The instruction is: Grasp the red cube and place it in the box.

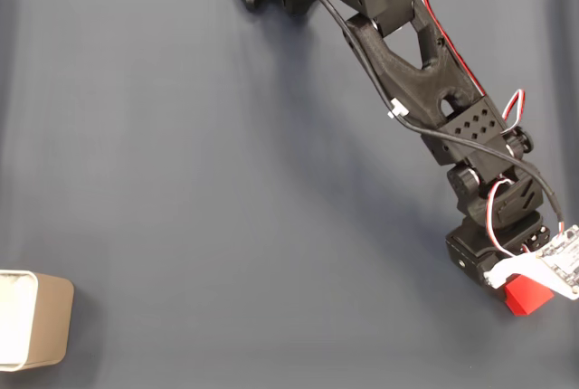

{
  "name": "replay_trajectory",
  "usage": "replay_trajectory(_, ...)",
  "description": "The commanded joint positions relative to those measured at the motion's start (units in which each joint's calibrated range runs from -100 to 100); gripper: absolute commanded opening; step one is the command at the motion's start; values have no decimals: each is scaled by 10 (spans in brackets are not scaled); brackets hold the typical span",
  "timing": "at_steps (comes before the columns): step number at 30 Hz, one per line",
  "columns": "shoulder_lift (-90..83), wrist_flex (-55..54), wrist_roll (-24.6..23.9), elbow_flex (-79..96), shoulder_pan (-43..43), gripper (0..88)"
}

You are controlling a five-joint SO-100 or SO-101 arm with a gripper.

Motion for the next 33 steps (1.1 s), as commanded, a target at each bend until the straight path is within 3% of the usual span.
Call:
replay_trajectory(1,-86,28,2,-5,-1,0)
replay_trajectory(8,-186,105,-16,38,9,0)
replay_trajectory(15,-260,116,-31,78,54,0)
replay_trajectory(33,-299,111,-9,66,206,0)
